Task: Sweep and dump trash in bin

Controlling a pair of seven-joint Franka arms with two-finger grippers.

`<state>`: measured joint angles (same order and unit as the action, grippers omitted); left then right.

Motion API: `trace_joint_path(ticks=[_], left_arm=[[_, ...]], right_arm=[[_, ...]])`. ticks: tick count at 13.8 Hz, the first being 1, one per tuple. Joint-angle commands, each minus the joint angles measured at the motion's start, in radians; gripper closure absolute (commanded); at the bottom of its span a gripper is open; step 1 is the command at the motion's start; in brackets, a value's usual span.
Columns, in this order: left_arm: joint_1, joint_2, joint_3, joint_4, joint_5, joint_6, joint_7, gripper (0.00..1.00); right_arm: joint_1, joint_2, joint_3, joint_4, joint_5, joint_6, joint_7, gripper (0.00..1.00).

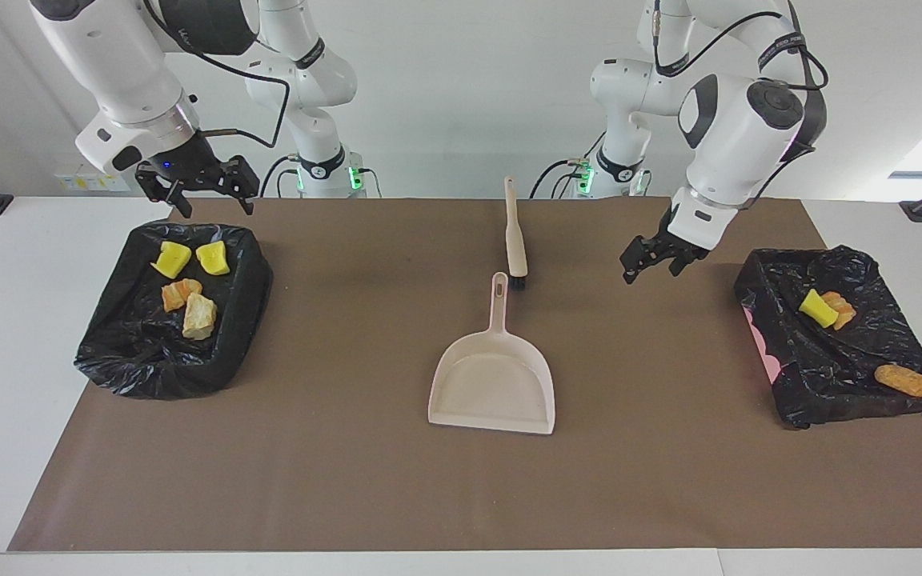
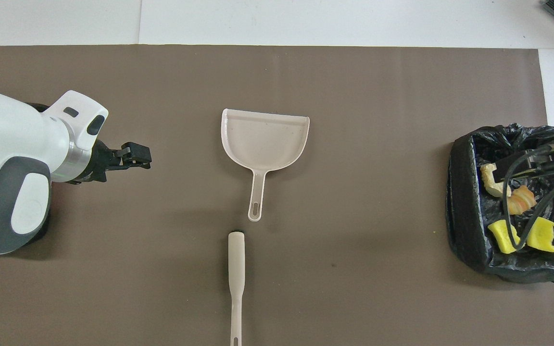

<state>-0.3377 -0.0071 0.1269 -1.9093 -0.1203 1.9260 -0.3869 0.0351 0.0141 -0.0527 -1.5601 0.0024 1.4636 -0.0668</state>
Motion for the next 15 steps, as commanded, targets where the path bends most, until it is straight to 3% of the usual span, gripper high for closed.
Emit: trace_joint_path(ticks=[1,10,15], left_arm=[[0.025,-0.022,-0.009,-0.01,0.048,-0.051,0.008,0.0],[0.155,-0.025,-0.01,0.094,0.096,-0.126,0.161,0.0],[0.342,-0.021,-0.183,0.289,0.096,-0.272,0.194,0.0]], right_arm=[[-0.004,-0.02,0.001,-0.023,0.001,0.006,0.007,0.0],[-0.004,-0.02,0.001,-0.025,0.001,0.006,0.007,0.0],[-0.004,-0.022,0.001,-0.023,0.001,0.006,0.007,0.0]])
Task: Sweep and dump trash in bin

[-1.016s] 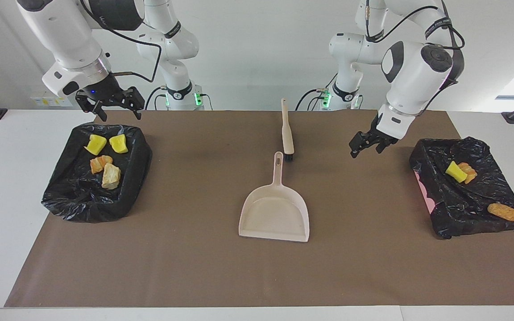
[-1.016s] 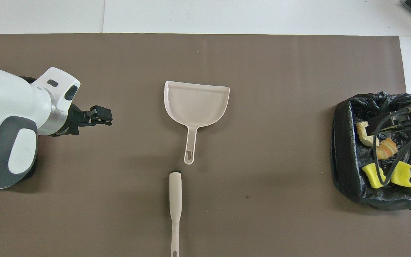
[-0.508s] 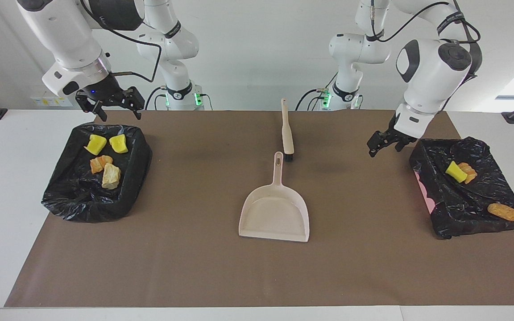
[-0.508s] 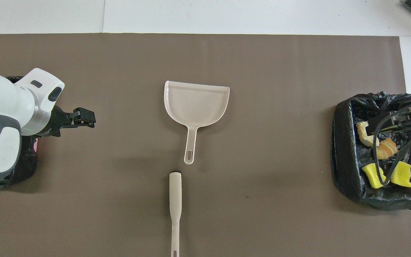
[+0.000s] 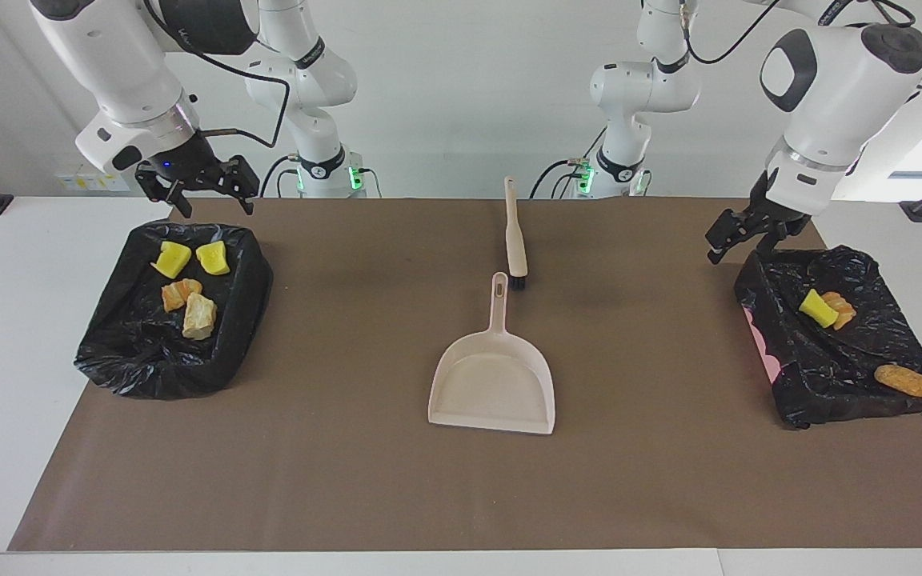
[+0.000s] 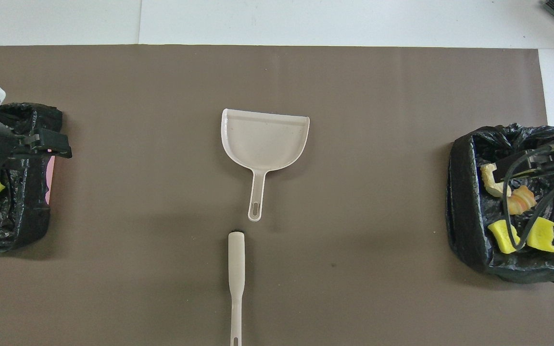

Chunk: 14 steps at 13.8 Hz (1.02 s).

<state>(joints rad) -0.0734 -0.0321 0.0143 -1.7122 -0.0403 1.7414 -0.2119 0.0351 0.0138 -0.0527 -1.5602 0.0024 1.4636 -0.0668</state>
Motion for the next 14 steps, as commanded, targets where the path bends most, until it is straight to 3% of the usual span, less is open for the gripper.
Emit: trace_joint_path(ticks=[1,6,8,11,14], left_arm=[[0.092,0.005,-0.091,0.121,0.017,-0.112,0.034,0.0],[0.092,-0.002,-0.09,0.238,0.051,-0.322,0.17,0.0],[0.093,-0.029,-0.094,0.237,0.049,-0.364,0.19,0.0],[0.112,-0.113,-0.093,0.132,0.04,-0.312,0.221,0.0],[0.122,-0.112,-0.091,0.122,0.037,-0.238,0.216,0.0]], right_arm=[[-0.003,-0.02,0.001,-0.023,0.001,0.006,0.007,0.0],[-0.004,-0.02,0.001,-0.024,0.001,0.006,0.007,0.0],[-0.003,-0.02,0.001,-0.023,0.001,0.006,0.007,0.0],[-0.003,-0.02,0.001,-0.024,0.001,0.006,0.007,0.0],[-0.004,-0.021,0.001,-0.023,0.001,0.006,0.007,0.0]])
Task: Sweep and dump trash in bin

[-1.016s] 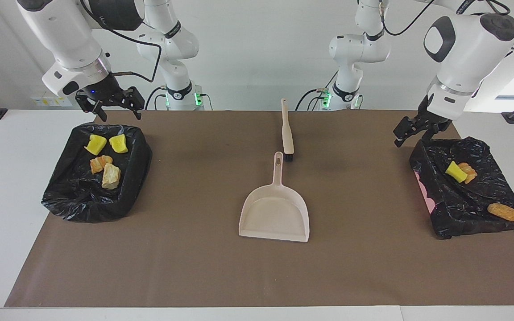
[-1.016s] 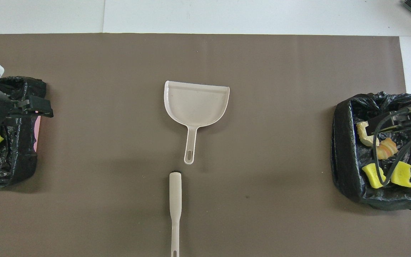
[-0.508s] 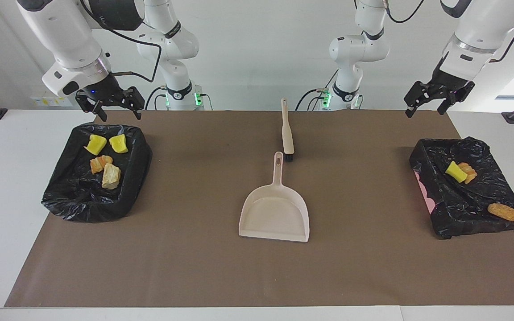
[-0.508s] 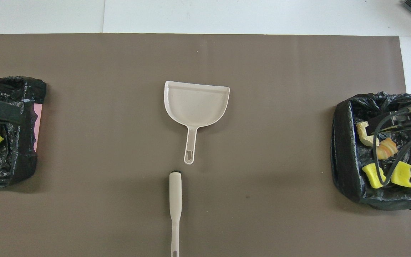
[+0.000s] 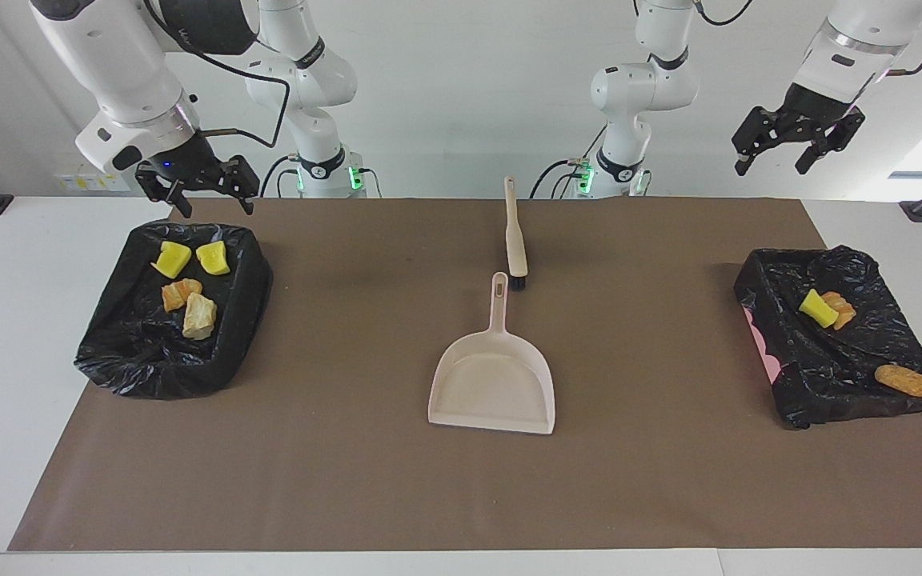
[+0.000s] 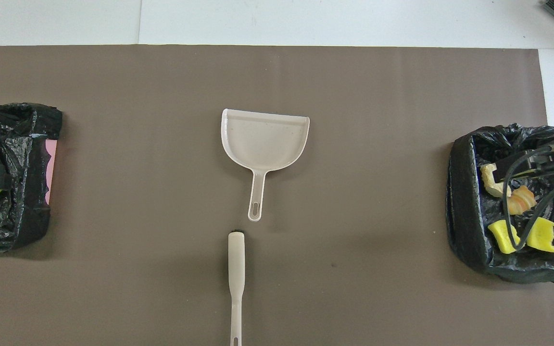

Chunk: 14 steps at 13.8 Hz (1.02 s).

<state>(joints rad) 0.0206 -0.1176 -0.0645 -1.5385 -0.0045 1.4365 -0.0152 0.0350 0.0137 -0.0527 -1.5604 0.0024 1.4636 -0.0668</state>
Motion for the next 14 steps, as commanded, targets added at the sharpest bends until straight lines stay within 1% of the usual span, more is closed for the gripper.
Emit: trace_joint_path(ticks=[1,2,4,6,7,9,14], left_arm=[[0.032,-0.027,-0.012,-0.074,-0.002,0.076,0.02,0.0],[0.029,-0.031,-0.012,-0.09,-0.003,0.076,0.023,0.0],[0.03,-0.027,-0.012,-0.083,-0.006,0.078,0.032,0.0],[0.033,-0.025,-0.011,-0.08,-0.006,0.065,0.096,0.0],[0.032,-0.025,-0.012,-0.08,-0.008,0.07,0.098,0.0],[0.022,-0.028,-0.012,-0.086,-0.029,0.07,0.084,0.0],[0.019,-0.034,-0.014,-0.094,-0.032,0.064,0.043,0.0]], right_arm=[[-0.004,-0.02,0.001,-0.024,0.001,0.006,0.007,0.0],[-0.004,-0.02,0.001,-0.023,0.001,0.006,0.007,0.0],[-0.004,-0.021,0.001,-0.024,0.001,0.006,0.007,0.0],[-0.003,-0.021,0.001,-0.024,0.001,0.006,0.009,0.0],[-0.003,-0.02,0.001,-0.023,0.001,0.006,0.007,0.0],[-0.004,-0.021,0.001,-0.023,0.001,0.006,0.007,0.0],[-0.003,-0.02,0.001,-0.024,0.001,0.006,0.007,0.0]])
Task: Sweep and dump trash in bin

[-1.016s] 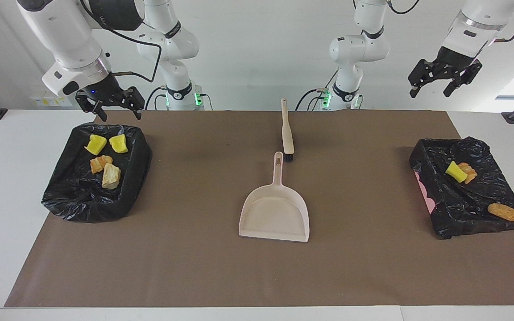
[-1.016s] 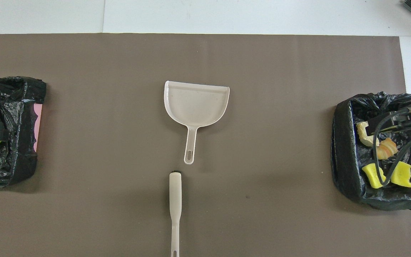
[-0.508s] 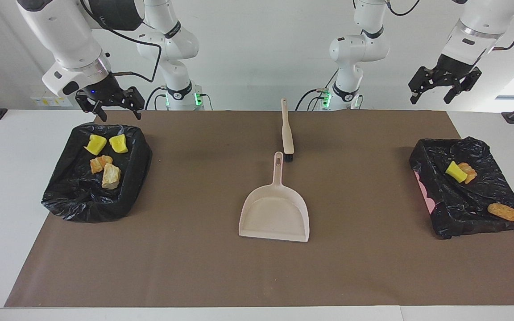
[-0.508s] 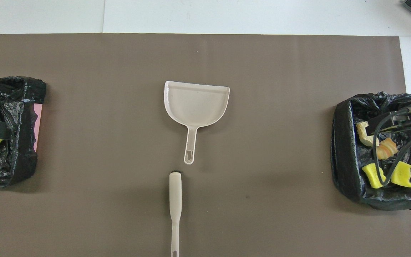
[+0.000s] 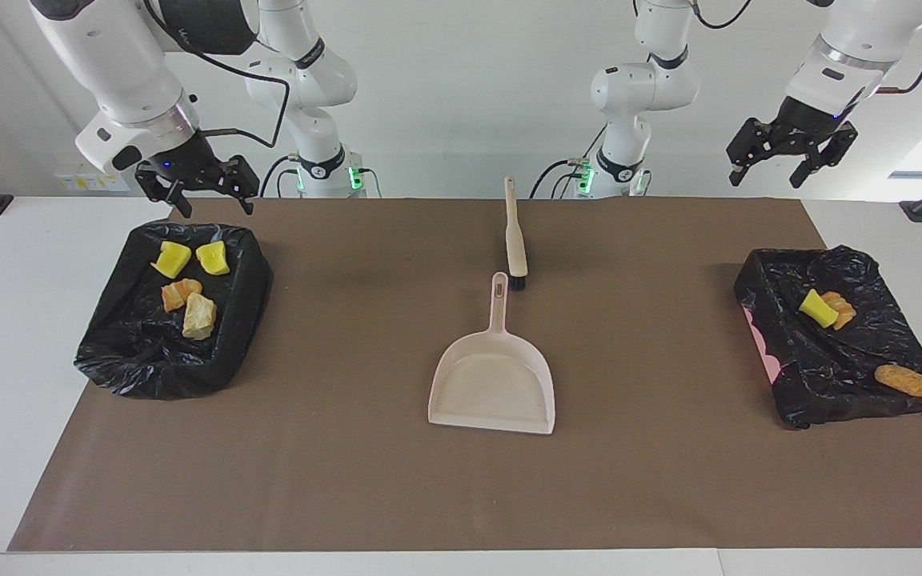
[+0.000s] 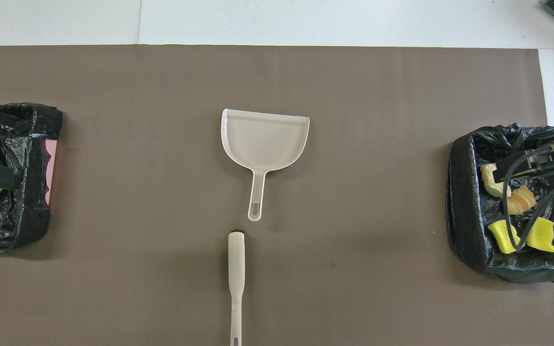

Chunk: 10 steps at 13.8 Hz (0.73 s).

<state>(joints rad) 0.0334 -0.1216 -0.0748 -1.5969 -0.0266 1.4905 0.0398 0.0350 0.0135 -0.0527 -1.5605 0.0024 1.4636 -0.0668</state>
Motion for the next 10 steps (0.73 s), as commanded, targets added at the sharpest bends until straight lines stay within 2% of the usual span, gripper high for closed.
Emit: trace_joint_path(ticks=[1,10], left_arm=[[0.007,-0.03,-0.003,-0.035,-0.01,0.013,-0.012,0.0],[0.007,-0.029,-0.002,-0.034,-0.01,0.014,-0.009,0.0]], right_arm=[[-0.003,-0.021,0.001,-0.023,0.001,0.006,0.007,0.0],[-0.003,-0.012,-0.006,0.002,-0.003,-0.012,0.016,0.0]])
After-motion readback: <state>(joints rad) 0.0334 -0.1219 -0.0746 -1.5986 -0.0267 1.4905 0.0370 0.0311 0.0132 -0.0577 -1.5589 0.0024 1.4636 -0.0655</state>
